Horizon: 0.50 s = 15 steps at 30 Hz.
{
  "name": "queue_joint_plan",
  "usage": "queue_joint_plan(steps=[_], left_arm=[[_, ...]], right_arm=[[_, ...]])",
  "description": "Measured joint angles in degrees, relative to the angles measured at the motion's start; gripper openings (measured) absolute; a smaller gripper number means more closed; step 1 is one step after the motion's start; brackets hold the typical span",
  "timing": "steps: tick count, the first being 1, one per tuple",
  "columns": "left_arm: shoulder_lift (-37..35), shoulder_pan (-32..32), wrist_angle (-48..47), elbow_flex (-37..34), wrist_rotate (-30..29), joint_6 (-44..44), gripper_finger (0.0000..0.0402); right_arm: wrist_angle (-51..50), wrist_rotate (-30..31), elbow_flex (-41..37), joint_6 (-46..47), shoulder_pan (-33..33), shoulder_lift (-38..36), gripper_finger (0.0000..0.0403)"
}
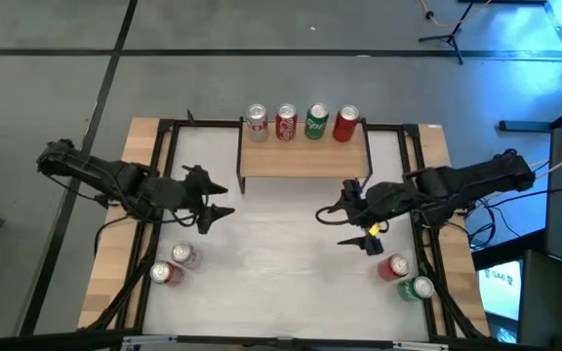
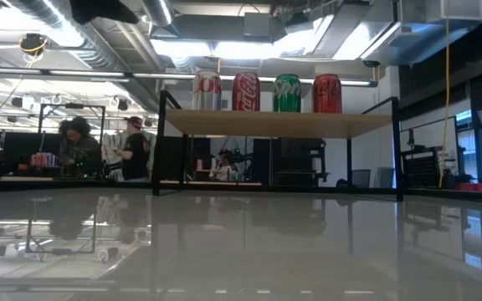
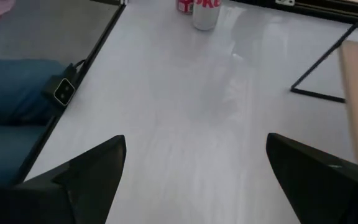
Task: Place canned beverage on shelf
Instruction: Put the red-silver soda can aligned with the other red-silver soda can on the shelf
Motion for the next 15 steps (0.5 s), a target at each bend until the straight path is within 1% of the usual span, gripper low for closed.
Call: queue_joint_plan(steps=[4,8,12,15], left_arm=[[5.19,-1.19,-13.67,7.91,5.67,-7.92,0.0325],[9.42,-2.58,-26.26,13.68,13.73,-15.54,0.0325],[12.08,-4.4,-35.49,16.7,22.89,-23.85,0.0325],[12.89,-6.9,-38.26,16.69,25.8,-29.11,0.0325]], right_arm=[[3.7,0.01,-4.72,0.04,0.0,0.02,0.0383],[7.2,0.02,-8.12,0.04,0.0,0.16,0.0383],[9.51,0.0,-10.28,0.04,-0.03,0.16,0.0383],[10.06,-0.01,-11.03,0.15,-0.04,0.16,0.0383]])
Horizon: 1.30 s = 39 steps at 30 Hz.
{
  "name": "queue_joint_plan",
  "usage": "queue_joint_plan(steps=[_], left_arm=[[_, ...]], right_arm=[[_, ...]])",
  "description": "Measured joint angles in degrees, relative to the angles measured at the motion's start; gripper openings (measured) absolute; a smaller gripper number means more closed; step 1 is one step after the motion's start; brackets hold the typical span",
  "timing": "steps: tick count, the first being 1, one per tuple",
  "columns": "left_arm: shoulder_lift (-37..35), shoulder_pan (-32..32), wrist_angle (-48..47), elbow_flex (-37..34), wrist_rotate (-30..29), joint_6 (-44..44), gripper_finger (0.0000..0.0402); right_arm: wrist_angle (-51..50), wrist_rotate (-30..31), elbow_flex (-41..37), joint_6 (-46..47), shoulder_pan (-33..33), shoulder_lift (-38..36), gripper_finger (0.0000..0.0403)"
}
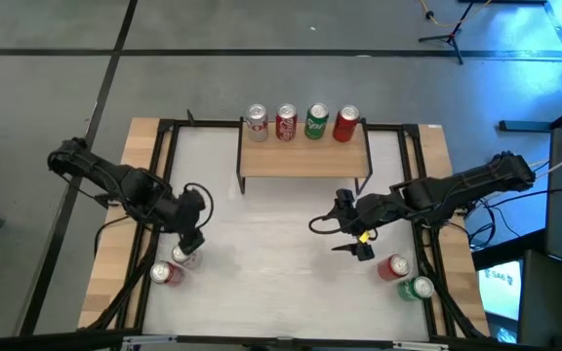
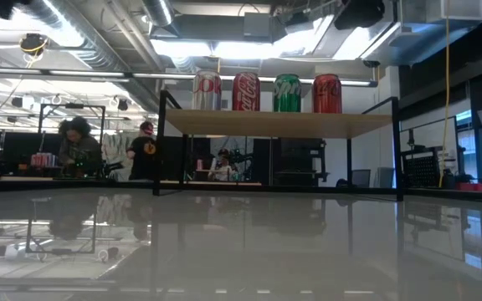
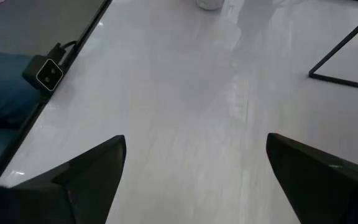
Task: Place canned beverage on shelf
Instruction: Put the red-silver soda can aligned with the other red-silver soda can on the shelf
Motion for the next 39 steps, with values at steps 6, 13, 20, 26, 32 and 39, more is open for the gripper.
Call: queue_joint_plan(steps=[6,13,20,26,32,39], left_arm=[[1.01,-5.7,-1.19,-1.32,0.84,-7.76,0.0325],[2.81,-10.03,-1.35,-3.89,0.63,-13.27,0.0325],[3.25,-11.85,-0.95,-8.35,1.01,-20.88,0.0325],[3.25,-12.3,2.54,-10.61,1.84,-21.61,0.0325],[3.25,-12.3,3.36,-10.68,0.48,-21.63,0.0325],[3.67,-12.3,3.23,-10.68,-1.37,-22.92,0.0325]], right_arm=[[0.11,-2.92,-0.3,4.61,0.0,0.04,0.0383],[0.06,-3.04,-0.3,4.8,0.0,0.04,0.0383],[0.58,-3.04,-0.29,4.78,0.0,0.04,0.0383],[0.56,-3.04,-0.28,4.79,0.0,0.04,0.0383],[0.56,-3.04,-0.27,4.78,0.0,0.04,0.0383],[0.55,-3.04,-0.27,4.78,0.0,0.04,0.0383]])
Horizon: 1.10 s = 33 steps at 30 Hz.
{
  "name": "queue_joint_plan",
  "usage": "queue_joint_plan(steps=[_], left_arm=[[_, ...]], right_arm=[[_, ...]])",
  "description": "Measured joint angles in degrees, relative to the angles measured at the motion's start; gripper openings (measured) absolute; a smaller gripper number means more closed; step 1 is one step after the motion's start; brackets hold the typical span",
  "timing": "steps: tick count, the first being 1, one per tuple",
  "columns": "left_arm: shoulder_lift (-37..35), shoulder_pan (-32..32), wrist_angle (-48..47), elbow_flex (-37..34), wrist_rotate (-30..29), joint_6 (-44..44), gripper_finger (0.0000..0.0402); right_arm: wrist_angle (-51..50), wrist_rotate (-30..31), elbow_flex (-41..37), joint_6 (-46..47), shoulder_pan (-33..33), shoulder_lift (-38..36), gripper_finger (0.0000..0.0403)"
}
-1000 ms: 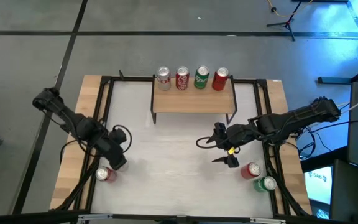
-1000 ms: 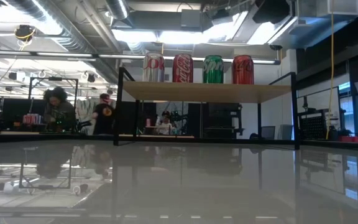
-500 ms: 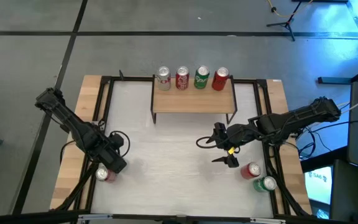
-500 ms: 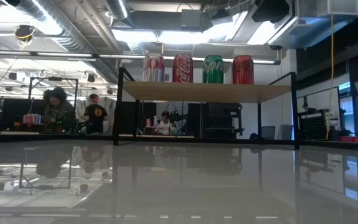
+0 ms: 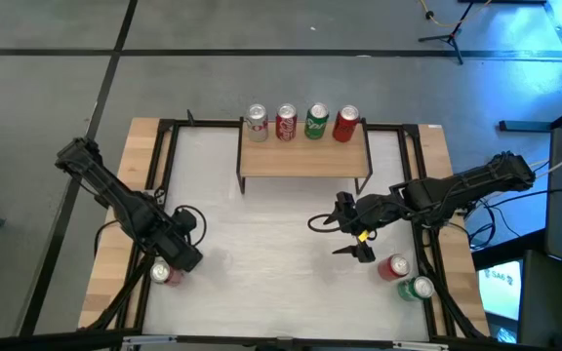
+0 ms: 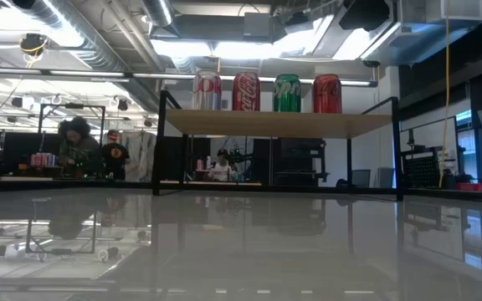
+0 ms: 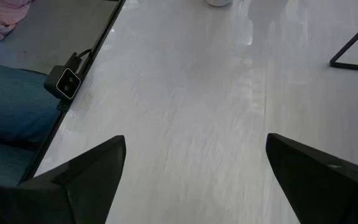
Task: Place canned beverage on shelf
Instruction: Put the red-silver soda can aligned with the other red-silver soda can on the shelf
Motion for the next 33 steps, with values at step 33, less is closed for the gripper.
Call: queue_joint_plan(steps=[33], left_arm=[[6.6,-2.8,7.98,-7.66,2.85,4.98,0.0325]], right_arm=[[-0.25,-0.02,0.02,-0.02,0.02,0.0,0.0383]])
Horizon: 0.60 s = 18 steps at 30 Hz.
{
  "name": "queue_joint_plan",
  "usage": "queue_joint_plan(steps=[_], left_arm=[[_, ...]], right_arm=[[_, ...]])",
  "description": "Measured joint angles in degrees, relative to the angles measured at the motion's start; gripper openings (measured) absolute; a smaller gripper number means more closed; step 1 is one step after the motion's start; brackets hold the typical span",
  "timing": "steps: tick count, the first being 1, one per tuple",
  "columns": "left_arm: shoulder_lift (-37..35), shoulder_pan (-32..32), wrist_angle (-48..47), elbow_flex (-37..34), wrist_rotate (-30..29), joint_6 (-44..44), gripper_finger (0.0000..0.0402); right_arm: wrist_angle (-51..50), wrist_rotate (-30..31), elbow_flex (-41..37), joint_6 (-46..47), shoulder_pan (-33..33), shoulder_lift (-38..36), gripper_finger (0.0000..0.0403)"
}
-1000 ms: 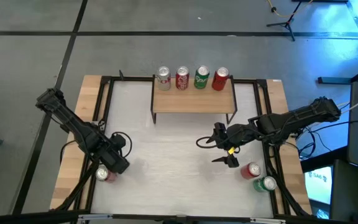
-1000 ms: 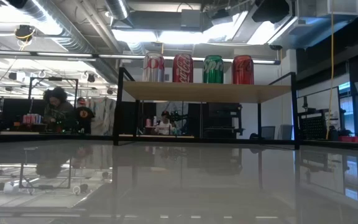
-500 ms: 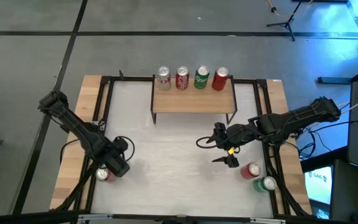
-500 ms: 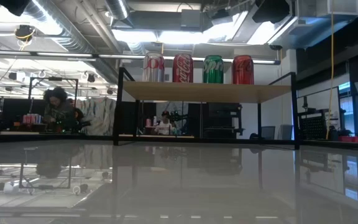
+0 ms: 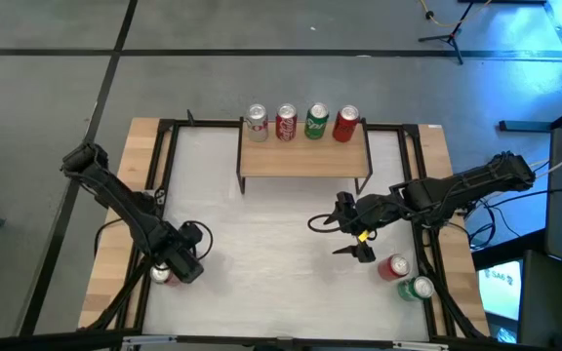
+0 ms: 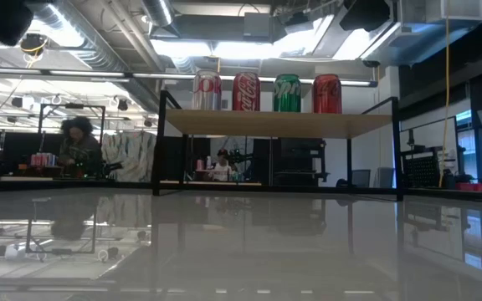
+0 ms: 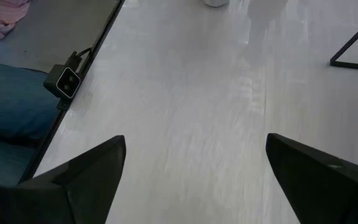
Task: Place canned beverage on shelf
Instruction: Put the red-silver soda can aligned with the other red-silver soda can on the shelf
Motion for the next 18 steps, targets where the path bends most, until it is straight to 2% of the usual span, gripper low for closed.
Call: queue_joint_plan(steps=[11,18], left_arm=[[0.13,0.02,1.79,-1.67,-2.64,-0.04,0.0324],[0.11,0.19,1.76,-1.67,-2.67,0.0,0.0285]], right_arm=[[0.02,0.02,0.0,0.01,0.0,0.0,0.0383],[0.02,0.02,0.0,0.0,0.0,0.0,0.0383]])
